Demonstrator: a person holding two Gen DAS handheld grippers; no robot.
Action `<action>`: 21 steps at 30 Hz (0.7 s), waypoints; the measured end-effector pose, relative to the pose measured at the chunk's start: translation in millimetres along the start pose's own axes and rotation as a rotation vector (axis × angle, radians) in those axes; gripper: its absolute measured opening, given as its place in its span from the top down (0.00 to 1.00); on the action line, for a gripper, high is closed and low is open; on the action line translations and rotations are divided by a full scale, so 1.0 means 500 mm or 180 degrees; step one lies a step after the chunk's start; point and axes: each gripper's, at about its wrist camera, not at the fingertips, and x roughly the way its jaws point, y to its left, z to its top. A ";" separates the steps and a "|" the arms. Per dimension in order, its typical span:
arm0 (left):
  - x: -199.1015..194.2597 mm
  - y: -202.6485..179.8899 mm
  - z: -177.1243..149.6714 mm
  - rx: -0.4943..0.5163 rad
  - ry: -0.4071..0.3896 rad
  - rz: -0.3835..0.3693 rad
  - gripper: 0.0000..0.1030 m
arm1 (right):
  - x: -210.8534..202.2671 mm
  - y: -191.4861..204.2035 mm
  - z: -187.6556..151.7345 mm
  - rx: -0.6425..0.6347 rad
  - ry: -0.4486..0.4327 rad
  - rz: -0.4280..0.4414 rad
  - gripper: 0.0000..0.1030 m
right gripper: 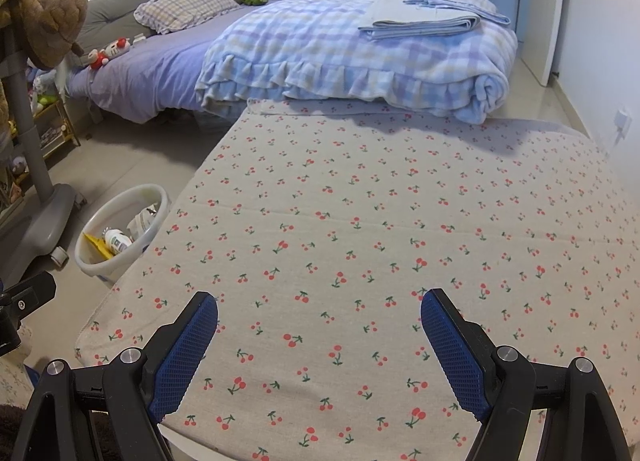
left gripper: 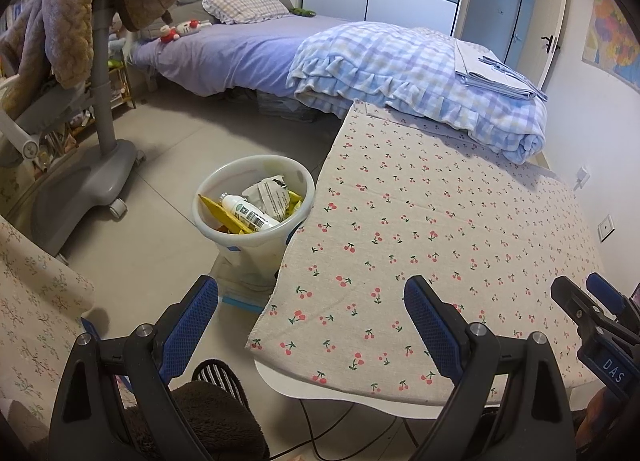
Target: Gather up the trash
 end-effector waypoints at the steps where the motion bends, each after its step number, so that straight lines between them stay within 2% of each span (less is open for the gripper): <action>1: 0.000 0.000 0.000 0.0002 0.0001 0.0003 0.07 | 0.000 0.000 0.000 0.0002 0.0000 0.0002 0.16; 21: -0.002 -0.001 0.000 -0.0013 -0.0013 0.0025 0.07 | -0.001 0.003 -0.001 -0.0007 -0.0006 0.0005 0.16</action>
